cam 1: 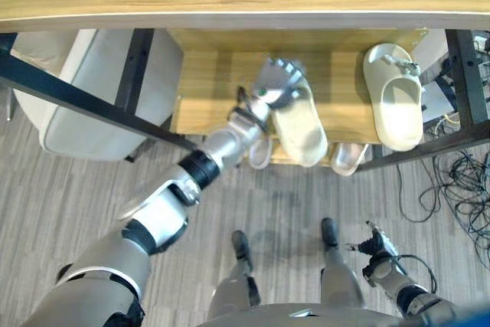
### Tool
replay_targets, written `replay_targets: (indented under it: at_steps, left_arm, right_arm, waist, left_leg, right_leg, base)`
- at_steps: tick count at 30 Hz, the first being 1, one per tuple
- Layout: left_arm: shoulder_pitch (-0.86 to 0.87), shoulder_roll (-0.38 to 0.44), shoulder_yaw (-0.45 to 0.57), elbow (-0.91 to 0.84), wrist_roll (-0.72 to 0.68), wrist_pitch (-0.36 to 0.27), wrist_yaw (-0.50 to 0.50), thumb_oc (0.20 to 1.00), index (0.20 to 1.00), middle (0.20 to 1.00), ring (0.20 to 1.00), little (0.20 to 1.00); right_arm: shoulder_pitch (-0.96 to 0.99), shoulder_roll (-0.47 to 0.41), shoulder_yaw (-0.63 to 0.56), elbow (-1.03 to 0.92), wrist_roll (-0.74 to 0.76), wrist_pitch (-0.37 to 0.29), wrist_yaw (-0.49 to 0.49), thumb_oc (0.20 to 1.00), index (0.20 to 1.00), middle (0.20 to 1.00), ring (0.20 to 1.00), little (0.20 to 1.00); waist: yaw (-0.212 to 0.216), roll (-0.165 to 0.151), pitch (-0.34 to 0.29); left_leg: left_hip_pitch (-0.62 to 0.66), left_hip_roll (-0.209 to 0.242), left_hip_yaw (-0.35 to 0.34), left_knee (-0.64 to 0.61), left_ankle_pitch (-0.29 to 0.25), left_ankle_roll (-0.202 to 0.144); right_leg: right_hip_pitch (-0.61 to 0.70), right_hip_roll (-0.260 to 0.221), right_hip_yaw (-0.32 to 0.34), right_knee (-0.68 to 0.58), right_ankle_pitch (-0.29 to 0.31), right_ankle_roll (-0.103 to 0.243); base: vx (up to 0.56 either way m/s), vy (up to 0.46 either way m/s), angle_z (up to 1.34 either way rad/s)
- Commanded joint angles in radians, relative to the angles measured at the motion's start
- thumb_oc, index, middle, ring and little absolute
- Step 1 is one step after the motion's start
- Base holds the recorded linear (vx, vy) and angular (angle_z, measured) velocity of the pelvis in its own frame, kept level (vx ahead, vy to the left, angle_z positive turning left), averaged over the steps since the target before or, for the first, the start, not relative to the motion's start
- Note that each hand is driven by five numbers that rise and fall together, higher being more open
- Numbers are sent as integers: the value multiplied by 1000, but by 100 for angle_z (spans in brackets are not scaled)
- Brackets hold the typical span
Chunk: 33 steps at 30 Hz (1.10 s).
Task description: Arrange the slippers neatly on the shoe rack.
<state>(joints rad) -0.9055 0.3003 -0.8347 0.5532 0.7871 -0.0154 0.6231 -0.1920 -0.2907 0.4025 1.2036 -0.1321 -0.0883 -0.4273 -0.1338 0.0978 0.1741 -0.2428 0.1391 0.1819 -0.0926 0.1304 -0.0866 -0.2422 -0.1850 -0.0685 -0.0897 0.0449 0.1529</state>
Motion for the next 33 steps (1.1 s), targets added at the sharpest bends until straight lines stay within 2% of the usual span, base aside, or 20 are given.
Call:
replay_targets:
  at_steps: [1, 6, 13, 33]
  left_arm:
    - [-124, -31, 55, 80, 38, -29, 15, 200, 200, 200, 200, 200]
    - [-106, -41, 55, 91, 45, -26, 17, 200, 200, 200, 200, 200]
    - [-132, -95, 61, 209, 39, 15, 55, 200, 200, 200, 200, 200]
    - [-251, -141, 79, 315, -37, 46, 88, 200, 200, 200, 200, 200]
  right_arm:
    - [-19, -56, 3, 23, -5, -8, -20, 1000, 1000, 1000, 1000, 1000]
    - [-14, -53, 5, 16, -3, -10, -19, 1000, 1000, 1000, 1000, 1000]
    - [-29, -63, 40, 19, -38, -8, -28, 1000, 1000, 1000, 1000, 1000]
    - [-50, -53, 42, 27, 1, -14, -32, 1000, 1000, 1000, 1000, 1000]
  waist:
    - [-9, 22, 40]
    - [-11, 23, 44]
    - [-19, 24, 47]
    - [-51, 42, 48]
  left_leg:
    - [-14, 15, -55, 5, -69, -37]
    - [-14, 9, -54, 5, -71, -33]
    - [-26, 3, -49, 5, -69, -30]
    - [-56, 21, -16, 5, -55, -37]
  right_leg:
    - [-76, -4, 5, 24, 38, 38]
    - [-80, -9, 10, 27, 40, 39]
    - [-104, -16, 24, 30, 51, 40]
    - [-166, -8, 62, 35, 62, 42]
  base:
    - [-33, 6, 0]
    - [0, 0, 0]
    - [-8, -4, -2]
    - [5, -11, -4]
